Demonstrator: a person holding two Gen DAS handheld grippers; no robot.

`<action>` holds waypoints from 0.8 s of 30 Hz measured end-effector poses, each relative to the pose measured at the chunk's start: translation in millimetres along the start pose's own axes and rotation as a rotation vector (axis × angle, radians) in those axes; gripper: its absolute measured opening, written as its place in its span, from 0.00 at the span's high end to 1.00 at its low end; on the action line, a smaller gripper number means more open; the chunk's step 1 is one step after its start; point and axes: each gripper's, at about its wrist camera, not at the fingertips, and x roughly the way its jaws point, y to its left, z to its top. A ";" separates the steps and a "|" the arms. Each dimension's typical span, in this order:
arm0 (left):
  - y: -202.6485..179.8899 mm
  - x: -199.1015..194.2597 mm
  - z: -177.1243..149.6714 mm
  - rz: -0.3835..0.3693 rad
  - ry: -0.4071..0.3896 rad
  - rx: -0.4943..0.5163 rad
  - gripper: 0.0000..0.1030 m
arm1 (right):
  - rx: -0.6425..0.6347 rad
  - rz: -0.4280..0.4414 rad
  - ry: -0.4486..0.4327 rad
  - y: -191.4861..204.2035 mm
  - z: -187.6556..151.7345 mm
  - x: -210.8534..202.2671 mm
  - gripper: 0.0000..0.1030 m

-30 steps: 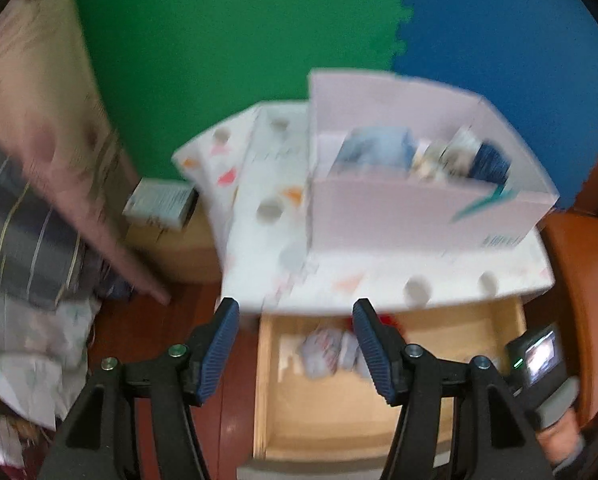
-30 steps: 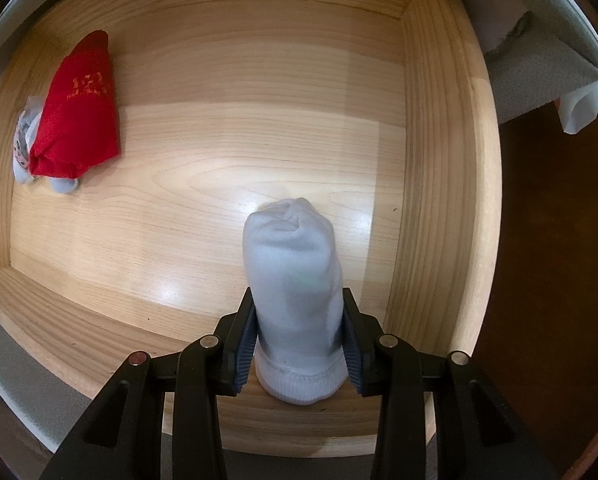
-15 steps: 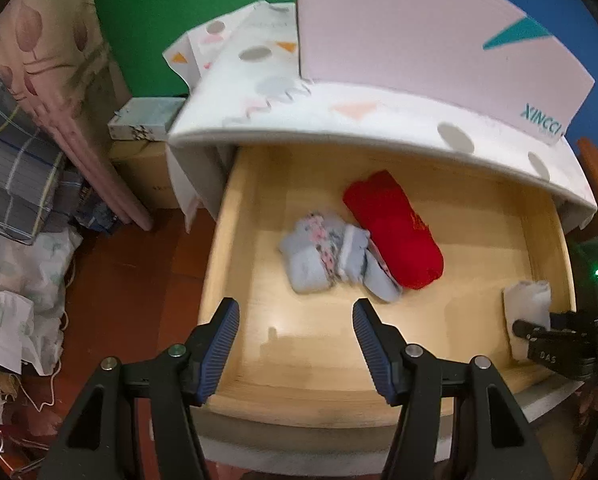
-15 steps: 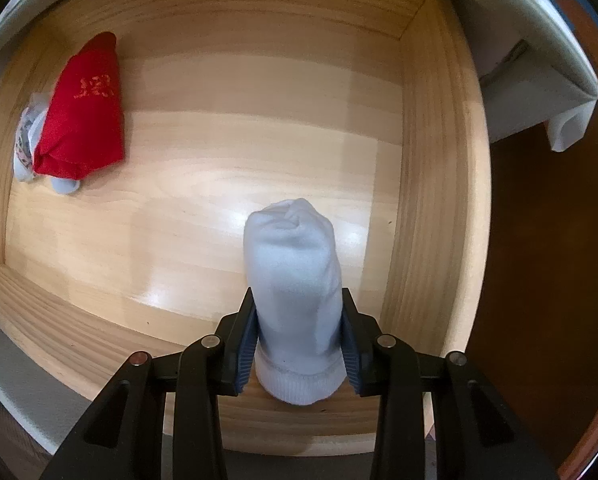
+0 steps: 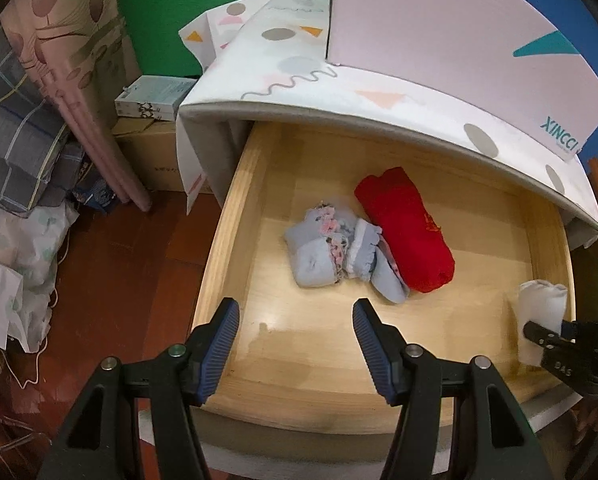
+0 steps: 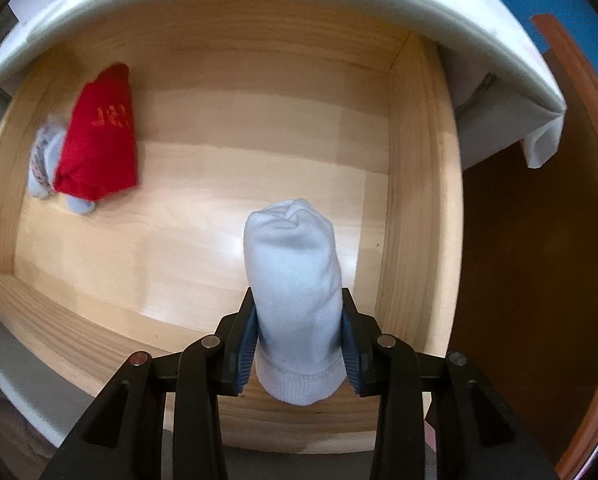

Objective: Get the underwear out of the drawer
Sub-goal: 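Carry the white sock with the right gripper over the white box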

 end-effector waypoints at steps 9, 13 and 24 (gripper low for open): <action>-3.8 4.2 -1.3 0.041 0.012 0.017 0.41 | 0.033 0.065 -0.113 5.1 -7.7 -32.8 0.67; -1.9 3.2 -1.8 0.039 0.007 0.008 0.41 | 0.028 0.087 -0.166 -19.4 -2.6 -60.7 0.67; 0.4 1.7 -1.9 0.035 -0.007 -0.006 0.41 | 0.000 0.129 -0.344 -50.6 47.9 -171.3 0.67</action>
